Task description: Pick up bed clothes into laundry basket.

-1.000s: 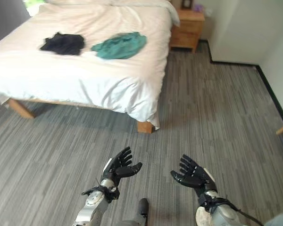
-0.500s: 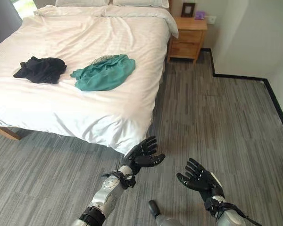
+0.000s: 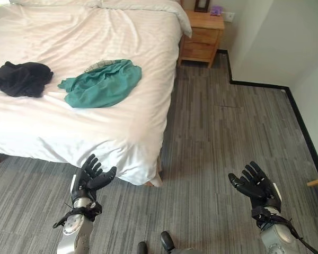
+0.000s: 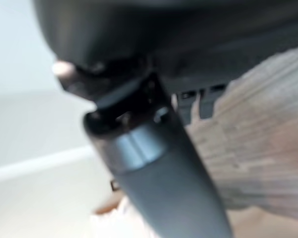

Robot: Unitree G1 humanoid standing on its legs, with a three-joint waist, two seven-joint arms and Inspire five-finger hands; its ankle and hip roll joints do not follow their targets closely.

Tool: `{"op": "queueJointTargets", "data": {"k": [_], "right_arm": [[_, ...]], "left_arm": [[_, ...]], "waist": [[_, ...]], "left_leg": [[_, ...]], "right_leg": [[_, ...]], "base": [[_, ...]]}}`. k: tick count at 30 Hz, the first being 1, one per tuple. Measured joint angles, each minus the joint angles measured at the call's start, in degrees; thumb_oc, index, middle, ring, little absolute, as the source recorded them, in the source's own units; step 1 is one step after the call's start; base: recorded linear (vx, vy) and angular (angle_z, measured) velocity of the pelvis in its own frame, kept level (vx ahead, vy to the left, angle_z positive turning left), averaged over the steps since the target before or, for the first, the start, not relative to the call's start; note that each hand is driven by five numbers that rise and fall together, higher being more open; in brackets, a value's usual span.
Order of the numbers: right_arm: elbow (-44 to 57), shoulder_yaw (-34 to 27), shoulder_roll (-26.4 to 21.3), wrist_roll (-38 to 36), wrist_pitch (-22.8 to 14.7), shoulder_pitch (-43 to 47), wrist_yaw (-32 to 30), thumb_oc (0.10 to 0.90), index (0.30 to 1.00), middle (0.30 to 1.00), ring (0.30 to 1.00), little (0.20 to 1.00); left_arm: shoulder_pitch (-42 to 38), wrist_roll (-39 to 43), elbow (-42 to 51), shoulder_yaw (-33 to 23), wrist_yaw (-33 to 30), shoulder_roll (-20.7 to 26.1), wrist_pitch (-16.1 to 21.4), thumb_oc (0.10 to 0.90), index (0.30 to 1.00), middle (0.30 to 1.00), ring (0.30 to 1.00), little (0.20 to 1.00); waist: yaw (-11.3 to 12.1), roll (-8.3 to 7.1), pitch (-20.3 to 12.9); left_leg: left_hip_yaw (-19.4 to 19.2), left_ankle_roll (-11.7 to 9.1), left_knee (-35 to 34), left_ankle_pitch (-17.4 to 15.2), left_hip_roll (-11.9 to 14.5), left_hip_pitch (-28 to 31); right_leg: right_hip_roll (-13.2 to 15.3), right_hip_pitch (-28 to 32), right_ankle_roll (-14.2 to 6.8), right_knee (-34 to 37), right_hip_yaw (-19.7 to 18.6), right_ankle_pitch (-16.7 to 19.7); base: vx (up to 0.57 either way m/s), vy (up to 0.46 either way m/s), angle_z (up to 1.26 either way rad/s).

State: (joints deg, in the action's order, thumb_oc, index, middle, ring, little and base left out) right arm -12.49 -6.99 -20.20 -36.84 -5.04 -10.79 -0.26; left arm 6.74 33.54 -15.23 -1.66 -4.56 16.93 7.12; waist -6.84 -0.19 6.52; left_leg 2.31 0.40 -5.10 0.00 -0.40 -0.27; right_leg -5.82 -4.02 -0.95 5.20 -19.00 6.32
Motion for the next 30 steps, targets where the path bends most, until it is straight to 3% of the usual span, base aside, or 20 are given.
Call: {"op": "queueJointTargets", "data": {"k": [9,10,12,13,14,15,16,18,20,21,24,25,26,27,29,30], "right_arm": [[-0.62,2.54,3.22,-0.21,0.11,0.08,1.32,0.800,0.900,0.900,0.900,0.900],[-1.08,2.56,3.24,-0.27,0.10,0.15,1.32,0.800,0.900,0.900,0.900,0.900],[-3.32,2.48,3.39,-0.74,-0.03,0.72,1.27,0.800,0.900,0.900,0.900,0.900],[-4.16,2.21,3.32,-0.75,-0.04,0.99,1.27,0.800,0.900,0.900,0.900,0.900],[-5.37,1.85,3.30,-0.79,-0.06,1.56,1.02,0.800,0.900,0.900,0.900,0.900],[-5.44,1.07,3.46,-1.06,-0.09,1.59,0.80,0.800,0.900,0.900,0.900,0.900],[-5.35,-0.04,3.60,-1.99,-0.14,1.57,0.39,0.800,0.900,0.900,0.900,0.900],[-4.89,-1.92,3.14,-2.98,-1.17,1.80,-0.21,0.800,0.900,0.900,0.900,0.900],[-5.10,-3.71,2.08,-3.26,-1.52,1.61,-1.26,0.800,0.900,0.900,0.900,0.900],[-5.06,-3.84,1.61,-3.34,-1.66,1.63,-1.48,0.800,0.900,0.900,0.900,0.900],[-4.99,-3.71,-0.42,-3.34,-2.06,2.03,-1.52,0.800,0.900,0.900,0.900,0.900],[-4.99,-3.32,-1.40,-3.34,-2.08,2.67,-1.67,0.800,0.900,0.900,0.900,0.900],[-4.86,-2.27,-2.89,-3.34,-2.11,3.14,-1.68,0.800,0.900,0.900,0.900,0.900],[-4.51,-1.83,-2.73,-3.35,-2.39,4.20,-1.42,0.800,0.900,0.900,0.900,0.900],[-4.28,0.33,-1.19,-3.25,-2.45,4.30,-1.12,0.800,0.900,0.900,0.900,0.900],[-4.14,0.64,-0.58,-3.10,-2.45,4.25,-1.29,0.800,0.900,0.900,0.900,0.900]], "left_arm": [[-0.41,0.02,0.05,3.24,0.35,-0.41,0.01,0.800,0.900,0.900,0.900,0.900],[-0.70,0.04,0.01,3.27,0.35,-0.27,0.02,0.800,0.900,0.900,0.900,0.900],[-4.42,0.26,-0.29,3.84,0.29,0.33,0.04,0.800,0.900,0.900,0.900,0.900],[-5.47,0.29,-0.50,4.11,0.24,0.12,0.03,0.800,0.900,0.900,0.900,0.900],[-5.81,0.69,-0.72,4.76,0.18,0.17,0.06,0.800,0.900,0.900,0.900,0.900],[-6.59,1.34,-1.68,5.36,0.15,0.24,0.09,0.800,0.900,0.900,0.900,0.900],[-8.29,2.30,-3.48,5.98,0.03,0.20,0.12,0.800,0.900,0.900,0.900,0.900],[-10.38,2.44,-4.68,6.18,0.02,0.11,0.18,0.800,0.900,0.900,0.900,0.900],[-12.94,2.42,-5.04,6.73,0.05,0.07,0.48,0.800,0.900,0.900,0.900,0.900],[-13.82,2.42,-4.85,6.76,0.02,0.10,0.85,0.800,0.900,0.900,0.900,0.900],[-14.57,2.40,-4.87,7.15,0.03,0.11,1.92,0.800,0.900,0.900,0.900,0.900],[-14.49,2.37,-4.83,7.18,-0.16,0.13,2.04,0.800,0.900,0.900,0.900,0.900],[-13.73,2.39,-4.69,7.01,-0.55,-0.03,2.58,0.800,0.900,0.900,0.900,0.900],[-13.94,2.38,-4.86,6.86,-0.98,0.32,2.79,0.800,0.900,0.900,0.900,0.900],[-14.63,2.37,-4.75,6.18,-1.12,1.49,3.69,0.800,0.900,0.900,0.900,0.900],[-15.44,2.33,-4.84,6.44,-1.22,2.06,3.88,0.800,0.900,0.900,0.900,0.900]], "waist": [[-0.35,-0.32,0.21],[-0.26,-0.76,0.57],[-0.16,-4.68,3.32],[-0.08,-5.41,4.13],[-0.02,-5.30,4.41],[-0.24,-4.90,4.70],[-0.35,-4.34,4.70],[-1.44,-2.65,4.78],[-1.82,-0.61,4.63],[-1.53,-0.26,4.46],[-0.94,1.68,3.53],[-0.05,3.16,2.66],[0.98,4.93,2.18],[0.94,4.52,2.14],[0.35,1.43,1.40],[0.10,0.72,1.57]], "left_leg": [[-1.16,-0.02,0.09,-0.03,-0.08,1.37],[-1.51,-0.54,2.25,-0.37,-0.25,0.42],[-1.90,-2.62,20.51,-2.12,-2.87,-8.99],[-1.81,-3.82,26.63,-2.34,-3.12,-12.09],[-1.81,-3.89,32.94,-3.64,-1.81,-15.94],[-2.77,-3.60,34.52,-4.23,1.46,-17.35],[-4.71,-4.79,31.41,-3.81,5.63,-17.57],[-5.32,-8.15,17.39,-1.38,11.71,-16.17],[-6.33,-10.38,5.74,2.30,16.25,-15.11],[-6.28,-10.21,2.47,3.46,16.97,-14.50],[-5.53,-10.49,0.84,4.49,16.33,-13.85],[-4.75,-10.67,0.57,4.82,15.87,-12.00],[-5.11,-7.83,-0.22,4.75,16.17,-9.46],[-6.24,-10.80,0.61,9.82,14.06,-8.90],[-8.60,-6.53,2.67,7.58,7.55,-9.11],[-8.96,-5.07,4.94,5.91,6.24,-10.10]], "right_leg": [[0.03,1.06,-0.57,0.01,-0.84,-0.55],[0.17,1.13,-0.07,-0.03,-1.15,-0.30],[2.72,0.50,2.78,-2.12,-0.46,-2.02],[3.05,0.48,3.32,-2.78,-0.46,-2.20],[3.02,0.76,3.65,-3.07,-0.47,-2.50],[2.91,1.23,4.20,-3.06,-0.02,-2.54],[2.90,1.23,4.10,-2.74,0.31,-2.93],[3.32,0.92,3.74,-2.87,1.27,-3.45],[3.20,1.08,2.65,-2.69,1.55,-4.20],[3.61,1.34,2.94,-2.35,1.39,-4.10],[5.50,3.19,-0.42,-1.71,0.08,-6.14],[6.29,4.11,-1.81,-0.85,-1.10,-6.57],[6.50,4.97,-3.13,-0.68,-2.80,-6.92],[9.57,6.41,-4.72,-0.07,-3.35,-7.67],[15.88,6.21,-6.83,-1.25,-1.36,-7.60],[17.09,5.87,-6.92,-2.14,-0.86,-7.31]], "base": [[0.01,-0.026,-0.05],[-0.14,-0.076,0.06],[-0.07,0.021,0.36],[0.05,0.157,0.21],[0.11,0.206,0.03],[0.17,0.231,-0.05],[0.19,0.230,-0.04],[0.24,0.259,0.04],[0.30,0.339,0.17],[0.35,0.413,0.05],[0.35,0.537,-0.16],[0.13,0.356,-0.78],[0.19,0.527,-0.83],[0.21,0.552,-0.60],[0.22,0.566,0.07],[0.18,0.441,0.14]]}}
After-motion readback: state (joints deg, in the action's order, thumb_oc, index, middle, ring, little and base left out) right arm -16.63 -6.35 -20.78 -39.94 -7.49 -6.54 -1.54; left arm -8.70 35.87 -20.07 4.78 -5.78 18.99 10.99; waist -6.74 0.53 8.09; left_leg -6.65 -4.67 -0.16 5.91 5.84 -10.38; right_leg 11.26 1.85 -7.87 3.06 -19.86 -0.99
